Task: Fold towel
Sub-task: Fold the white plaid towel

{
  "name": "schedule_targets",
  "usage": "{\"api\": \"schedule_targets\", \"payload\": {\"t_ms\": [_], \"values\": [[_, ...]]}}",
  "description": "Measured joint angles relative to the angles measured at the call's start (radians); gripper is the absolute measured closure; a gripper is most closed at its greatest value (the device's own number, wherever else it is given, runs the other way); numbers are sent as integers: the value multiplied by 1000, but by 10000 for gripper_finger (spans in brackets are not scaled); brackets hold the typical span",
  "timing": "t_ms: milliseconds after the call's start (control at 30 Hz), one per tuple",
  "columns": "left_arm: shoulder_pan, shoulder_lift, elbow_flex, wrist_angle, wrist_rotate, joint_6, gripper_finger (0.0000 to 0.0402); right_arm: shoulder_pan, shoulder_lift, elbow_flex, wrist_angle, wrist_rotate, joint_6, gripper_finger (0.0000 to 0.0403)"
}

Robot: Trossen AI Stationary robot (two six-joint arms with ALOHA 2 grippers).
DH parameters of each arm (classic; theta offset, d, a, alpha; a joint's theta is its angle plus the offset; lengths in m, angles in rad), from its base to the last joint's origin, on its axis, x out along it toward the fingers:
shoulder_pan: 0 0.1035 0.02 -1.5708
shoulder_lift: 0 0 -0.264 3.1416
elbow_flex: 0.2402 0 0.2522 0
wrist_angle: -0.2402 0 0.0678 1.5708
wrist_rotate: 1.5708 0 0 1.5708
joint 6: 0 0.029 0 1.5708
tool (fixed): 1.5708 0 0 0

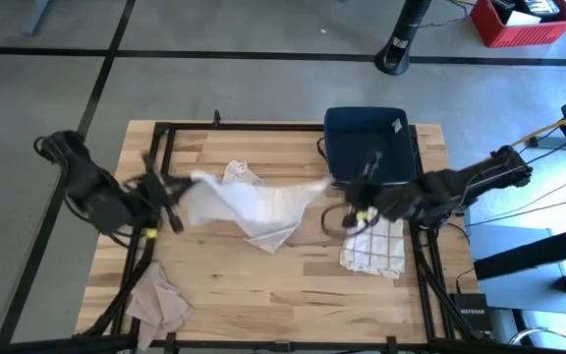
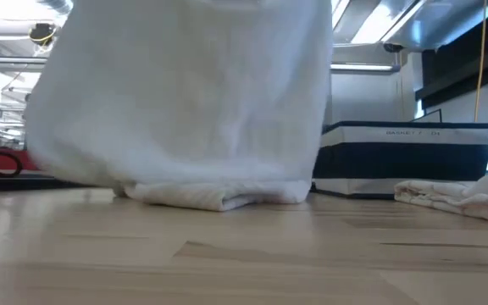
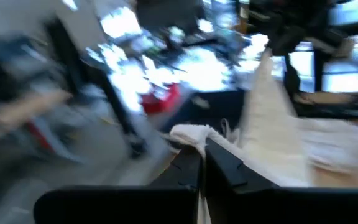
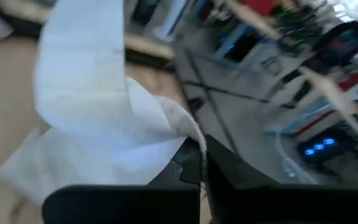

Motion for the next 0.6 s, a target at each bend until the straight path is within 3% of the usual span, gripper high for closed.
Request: {"api": "schedule_targets", "payload": {"t_ms": [133, 367, 600], "values": [[39, -13, 114, 17, -117, 233, 401, -98, 1, 112, 9, -2, -103, 395], [179, -71, 223, 167, -126, 556, 401, -364, 4, 267, 79, -113, -250, 395], [330, -154, 243, 433, 52, 868, 401, -663, 27, 314, 246, -340, -328, 395]]}}
